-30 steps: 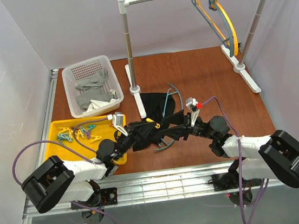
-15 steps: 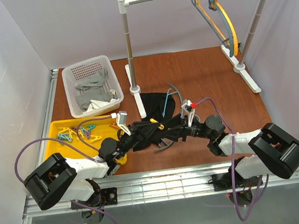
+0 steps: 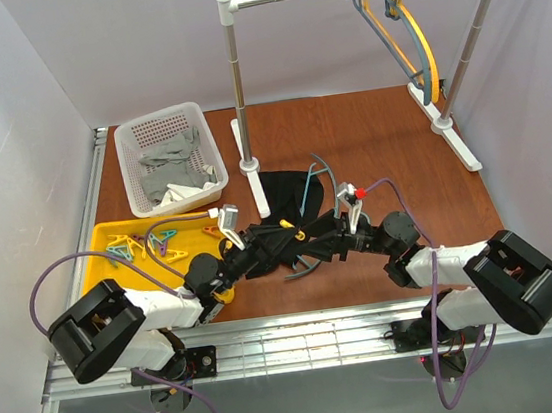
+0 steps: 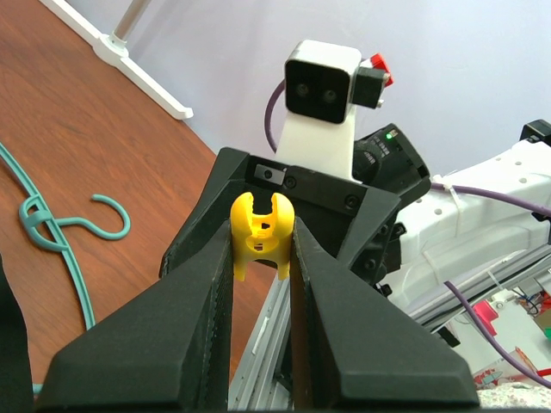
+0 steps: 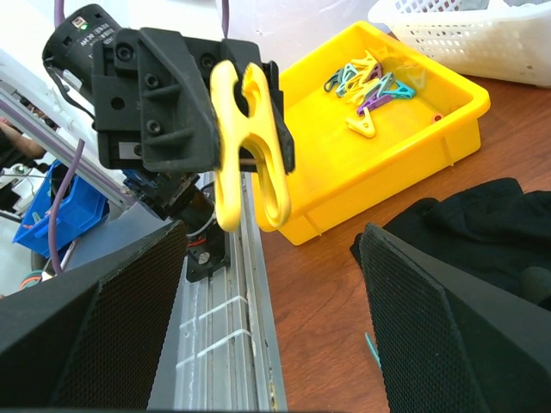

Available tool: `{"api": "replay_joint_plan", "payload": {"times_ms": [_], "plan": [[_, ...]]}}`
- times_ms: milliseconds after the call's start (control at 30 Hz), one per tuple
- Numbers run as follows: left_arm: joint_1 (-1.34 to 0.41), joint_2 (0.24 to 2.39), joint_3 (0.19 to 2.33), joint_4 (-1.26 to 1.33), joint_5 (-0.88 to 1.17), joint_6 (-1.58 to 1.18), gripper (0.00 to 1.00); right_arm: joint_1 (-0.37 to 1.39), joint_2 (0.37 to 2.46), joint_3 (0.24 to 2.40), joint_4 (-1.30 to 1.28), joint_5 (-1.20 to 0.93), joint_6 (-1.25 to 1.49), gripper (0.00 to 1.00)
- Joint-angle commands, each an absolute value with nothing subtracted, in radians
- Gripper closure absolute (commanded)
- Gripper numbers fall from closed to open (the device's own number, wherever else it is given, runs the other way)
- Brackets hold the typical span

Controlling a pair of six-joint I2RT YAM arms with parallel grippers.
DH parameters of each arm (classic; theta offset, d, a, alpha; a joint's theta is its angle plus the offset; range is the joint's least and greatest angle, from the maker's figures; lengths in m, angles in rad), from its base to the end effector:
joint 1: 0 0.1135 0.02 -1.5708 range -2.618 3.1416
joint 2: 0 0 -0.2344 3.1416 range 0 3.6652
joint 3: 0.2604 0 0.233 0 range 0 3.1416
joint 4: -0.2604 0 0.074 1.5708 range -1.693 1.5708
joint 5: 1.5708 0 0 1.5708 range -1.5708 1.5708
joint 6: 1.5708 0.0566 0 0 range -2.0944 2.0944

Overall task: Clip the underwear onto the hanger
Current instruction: Adjust the clamp.

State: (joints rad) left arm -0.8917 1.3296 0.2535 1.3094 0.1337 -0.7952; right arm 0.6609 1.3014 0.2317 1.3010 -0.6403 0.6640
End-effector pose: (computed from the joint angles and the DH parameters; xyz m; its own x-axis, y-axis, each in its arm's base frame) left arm 0.1513 -0.1995 0.2015 -0.5071 -0.4983 -0.7032 0.7007 0.2367 -0.6731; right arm 0.1644 0.1707 0.1982 -0.4437 0.2810 -0.8510 -0.8607 0.1307 0.4920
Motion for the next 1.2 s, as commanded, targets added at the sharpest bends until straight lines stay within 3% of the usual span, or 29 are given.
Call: {"api": "replay_joint_plan", "payload": {"times_ms": [0,400,600,700,733,767,900,1167], "plan": [[-0.9,1.338,0.276,1.687,0.135,-0.799,1.0,0.65,1.273,0.255,1.617,-0.661,0.667,0.26],[-0.907,1.364,0.299,1.687,0.158,-0.802,1.0,0.643,1.235,0.273,1.586,-0.673,0.649,0.31],[-0.911,1.374,0.308,1.689,0.167,-0.808,1.0,0.644,1.239,0.281,1.586,-0.689,0.652,0.5],[-0.913,1.382,0.311,1.69,0.175,-0.808,1.0,0.643,1.239,0.278,1.586,-0.686,0.65,0.72],[-0.913,1.384,0.313,1.69,0.175,-0.81,1.0,0.644,1.238,0.276,1.586,-0.684,0.649,0.85],[-0.913,1.387,0.313,1.69,0.175,-0.811,1.0,0.643,1.236,0.276,1.586,-0.681,0.649,0.89],[-0.913,1.393,0.313,1.692,0.184,-0.818,1.0,0.644,1.236,0.273,1.586,-0.683,0.644,0.99],[-0.913,1.382,0.299,1.69,0.222,-0.825,0.97,0.637,1.213,0.25,1.574,-0.661,0.62,0.99]]}}
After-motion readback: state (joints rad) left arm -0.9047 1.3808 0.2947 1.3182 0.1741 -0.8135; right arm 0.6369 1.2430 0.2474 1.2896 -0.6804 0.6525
